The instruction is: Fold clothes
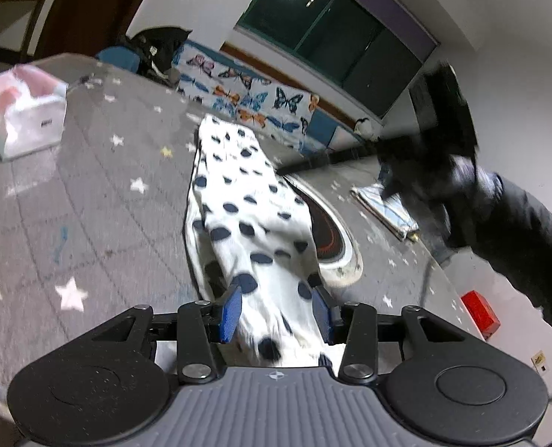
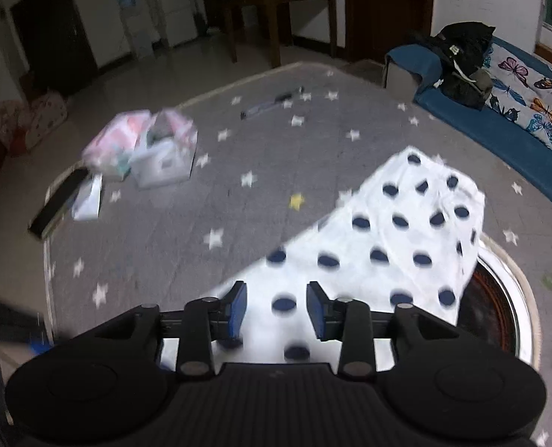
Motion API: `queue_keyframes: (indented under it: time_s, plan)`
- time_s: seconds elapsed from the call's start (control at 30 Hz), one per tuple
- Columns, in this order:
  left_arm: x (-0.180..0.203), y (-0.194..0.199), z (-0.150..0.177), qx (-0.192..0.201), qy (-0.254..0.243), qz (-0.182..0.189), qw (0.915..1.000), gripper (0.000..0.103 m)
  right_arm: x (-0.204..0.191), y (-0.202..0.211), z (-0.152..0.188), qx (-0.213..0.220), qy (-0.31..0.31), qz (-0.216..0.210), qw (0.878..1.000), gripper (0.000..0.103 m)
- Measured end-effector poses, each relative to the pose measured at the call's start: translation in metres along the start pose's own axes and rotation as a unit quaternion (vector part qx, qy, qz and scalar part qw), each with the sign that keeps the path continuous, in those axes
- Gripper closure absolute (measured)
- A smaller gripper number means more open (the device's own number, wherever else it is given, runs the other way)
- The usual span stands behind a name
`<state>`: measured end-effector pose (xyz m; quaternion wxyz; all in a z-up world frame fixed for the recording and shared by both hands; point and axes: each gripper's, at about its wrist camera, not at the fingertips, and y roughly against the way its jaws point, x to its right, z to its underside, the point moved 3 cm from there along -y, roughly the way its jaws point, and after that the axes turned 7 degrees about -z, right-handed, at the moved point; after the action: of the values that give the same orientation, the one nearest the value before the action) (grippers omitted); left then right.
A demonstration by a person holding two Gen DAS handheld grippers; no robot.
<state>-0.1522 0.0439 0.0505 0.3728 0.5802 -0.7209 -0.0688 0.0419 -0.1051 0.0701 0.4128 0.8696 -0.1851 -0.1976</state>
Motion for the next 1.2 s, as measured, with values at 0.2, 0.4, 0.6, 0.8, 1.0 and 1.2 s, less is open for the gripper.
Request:
queue_keyframes:
  time_s: [0.2,0.4,0.6,0.8,1.0,1.2]
  plan:
    - [0.007,-0.022,-0.018,0.005,-0.032,0.006,0.9994,0.061,-0.02,-0.006,0.044,-0.039,0.022,-0.01,0.999,0.065]
    - [-0.001,-0.063,-0.035,-0.019,-0.049,0.001,0.9986,0.072,-0.034,-0.003,0.067,-0.023,0.024,-0.028,0.999,0.064]
    - [-0.021,-0.093,-0.033,-0.049,-0.05,-0.036,0.9969,0.079,-0.048,-0.011,0.09,-0.016,0.039,-0.033,0.999,0.063]
    - [-0.026,-0.095,-0.028,-0.051,-0.066,-0.055,0.995,0.081,-0.061,-0.017,0.114,-0.012,0.059,-0.031,0.998,0.062]
    - [-0.004,-0.078,-0.037,-0.028,-0.086,-0.037,0.9953,0.078,-0.064,0.008,0.12,0.014,0.069,-0.028,0.997,0.06]
    - [0.014,-0.085,-0.019,-0.044,-0.113,-0.011,0.9926,0.079,-0.068,0.002,0.138,0.004,0.061,-0.047,0.997,0.06]
